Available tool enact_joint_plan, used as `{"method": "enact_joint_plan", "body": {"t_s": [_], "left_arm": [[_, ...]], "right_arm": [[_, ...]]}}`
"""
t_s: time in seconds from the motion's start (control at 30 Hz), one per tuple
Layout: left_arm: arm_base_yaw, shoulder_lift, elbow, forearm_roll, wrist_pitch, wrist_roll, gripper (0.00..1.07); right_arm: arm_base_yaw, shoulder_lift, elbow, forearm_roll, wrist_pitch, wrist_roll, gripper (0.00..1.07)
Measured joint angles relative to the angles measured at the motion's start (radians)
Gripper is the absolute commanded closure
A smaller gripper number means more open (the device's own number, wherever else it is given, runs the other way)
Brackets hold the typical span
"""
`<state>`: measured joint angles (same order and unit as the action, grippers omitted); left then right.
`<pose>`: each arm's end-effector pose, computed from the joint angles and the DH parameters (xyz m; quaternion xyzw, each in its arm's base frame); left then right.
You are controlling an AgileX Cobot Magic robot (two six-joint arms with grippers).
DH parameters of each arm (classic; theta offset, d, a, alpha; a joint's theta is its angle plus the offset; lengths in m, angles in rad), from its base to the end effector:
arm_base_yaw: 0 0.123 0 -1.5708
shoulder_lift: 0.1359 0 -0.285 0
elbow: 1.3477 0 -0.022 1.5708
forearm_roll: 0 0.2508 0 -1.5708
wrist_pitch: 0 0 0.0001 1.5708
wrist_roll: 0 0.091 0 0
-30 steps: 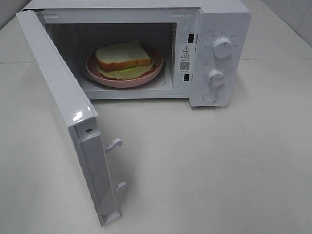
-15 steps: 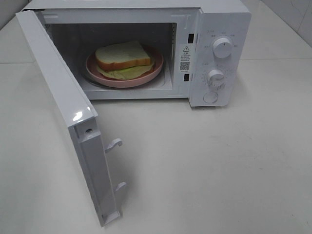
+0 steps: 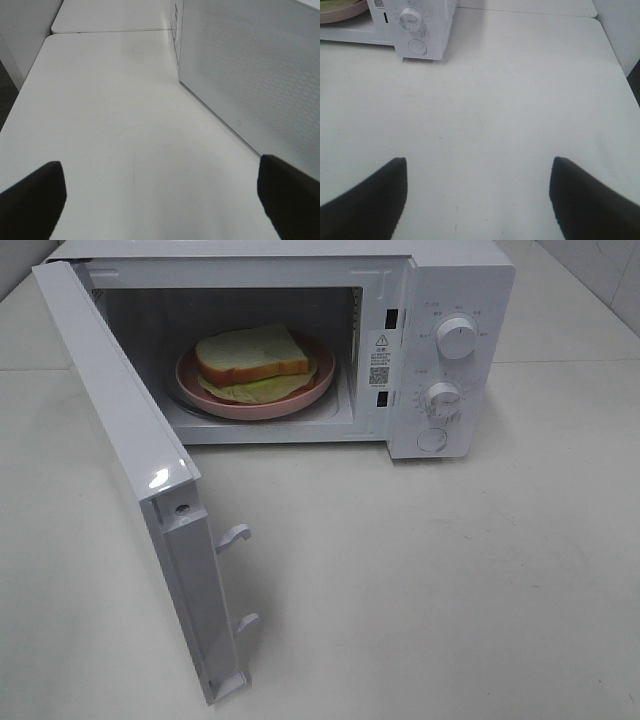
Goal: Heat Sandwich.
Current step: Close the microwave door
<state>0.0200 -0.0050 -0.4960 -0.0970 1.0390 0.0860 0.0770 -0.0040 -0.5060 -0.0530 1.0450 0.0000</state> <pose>-0.0043 -0.0077 0.2782 0.0293 0.8458 -0.0203 0.5324 -0.0052 -0.0046 0.2803 -0.0316 0.8456 -0.0060 0.5329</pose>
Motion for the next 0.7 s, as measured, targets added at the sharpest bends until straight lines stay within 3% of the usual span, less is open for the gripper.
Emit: {"method": "enact_joint_plan", "body": {"t_s": [0.7], "left_arm": [[0.000,0.024,-0.007,0.000,-0.003,-0.013,0.12]], "right_arm": [[0.000,0.000,0.000,0.000,0.000,0.000,0.31]]}}
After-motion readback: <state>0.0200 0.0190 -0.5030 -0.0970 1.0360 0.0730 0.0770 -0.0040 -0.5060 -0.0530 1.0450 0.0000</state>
